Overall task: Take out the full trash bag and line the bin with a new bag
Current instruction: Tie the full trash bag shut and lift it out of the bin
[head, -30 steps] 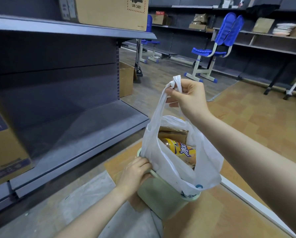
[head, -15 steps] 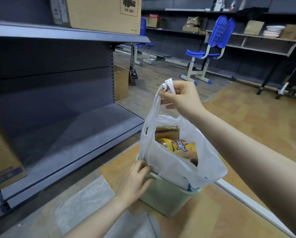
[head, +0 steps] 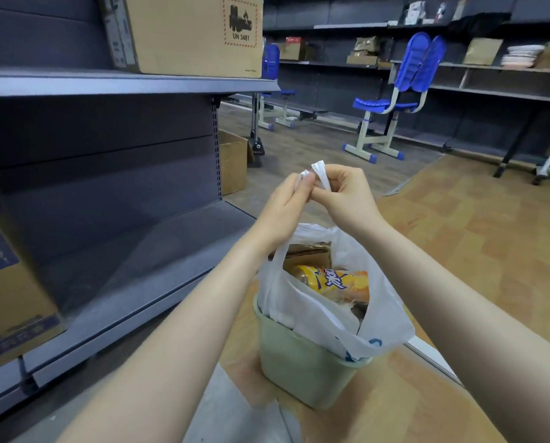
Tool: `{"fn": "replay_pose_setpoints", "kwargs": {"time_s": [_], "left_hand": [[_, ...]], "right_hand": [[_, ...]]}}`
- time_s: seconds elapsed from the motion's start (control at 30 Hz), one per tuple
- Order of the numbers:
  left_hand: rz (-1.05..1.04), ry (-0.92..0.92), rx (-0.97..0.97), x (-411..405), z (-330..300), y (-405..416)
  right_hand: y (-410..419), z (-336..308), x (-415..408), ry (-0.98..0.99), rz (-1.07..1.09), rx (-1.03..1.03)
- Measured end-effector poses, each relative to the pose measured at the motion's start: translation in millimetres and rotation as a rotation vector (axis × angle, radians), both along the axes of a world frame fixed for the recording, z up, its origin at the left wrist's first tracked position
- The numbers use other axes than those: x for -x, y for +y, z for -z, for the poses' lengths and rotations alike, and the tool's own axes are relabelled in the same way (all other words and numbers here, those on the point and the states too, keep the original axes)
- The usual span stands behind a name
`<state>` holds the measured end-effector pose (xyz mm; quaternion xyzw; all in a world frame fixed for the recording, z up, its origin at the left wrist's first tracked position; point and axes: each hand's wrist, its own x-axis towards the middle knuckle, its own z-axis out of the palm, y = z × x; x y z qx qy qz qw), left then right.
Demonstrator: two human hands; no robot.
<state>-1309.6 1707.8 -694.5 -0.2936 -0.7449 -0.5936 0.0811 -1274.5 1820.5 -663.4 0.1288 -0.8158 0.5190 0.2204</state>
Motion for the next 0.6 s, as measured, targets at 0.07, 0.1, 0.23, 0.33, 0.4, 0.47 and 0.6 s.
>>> {"fn": "replay_pose_setpoints", "kwargs": {"time_s": [0.07, 0.1, 0.23, 0.33, 0.4, 0.47, 0.6], "left_hand": [[-0.003, -0.059, -0.052, -3.3, 9.1, 3.9], [-0.020, -0.063, -0.041, -6.5, 13.1, 4.2], [-0.060, 0.004, 0.046, -12.4, 22.7, 1.7], [-0.138, -0.001, -0.028, -14.7, 22.4, 2.0], [-0.146, -0.095, -0.162, -17.5, 19.4, 2.5], [-0.120, -0.145, -0.243, -19.8, 18.2, 0.4], [-0.105, -0.088, -0.139, -22.4, 27.2, -10.1]], "right_hand": [[7.1, 1.3, -6.4, -0.018, -0.014, 0.000], [9.8, 1.6, -9.0, -0.032, -0.003, -0.019], [17.4, -4.1, -17.0, -0.061, 0.021, -0.027], [21.6, -5.3, -23.4, -0.080, -0.022, -0.098], [21.1, -2.2, -25.3, -0.113, -0.062, -0.131], [17.7, 3.2, -23.9, -0.113, -0.079, -0.109], [11.1, 16.7, -21.3, -0.044, -0.007, -0.078]]}}
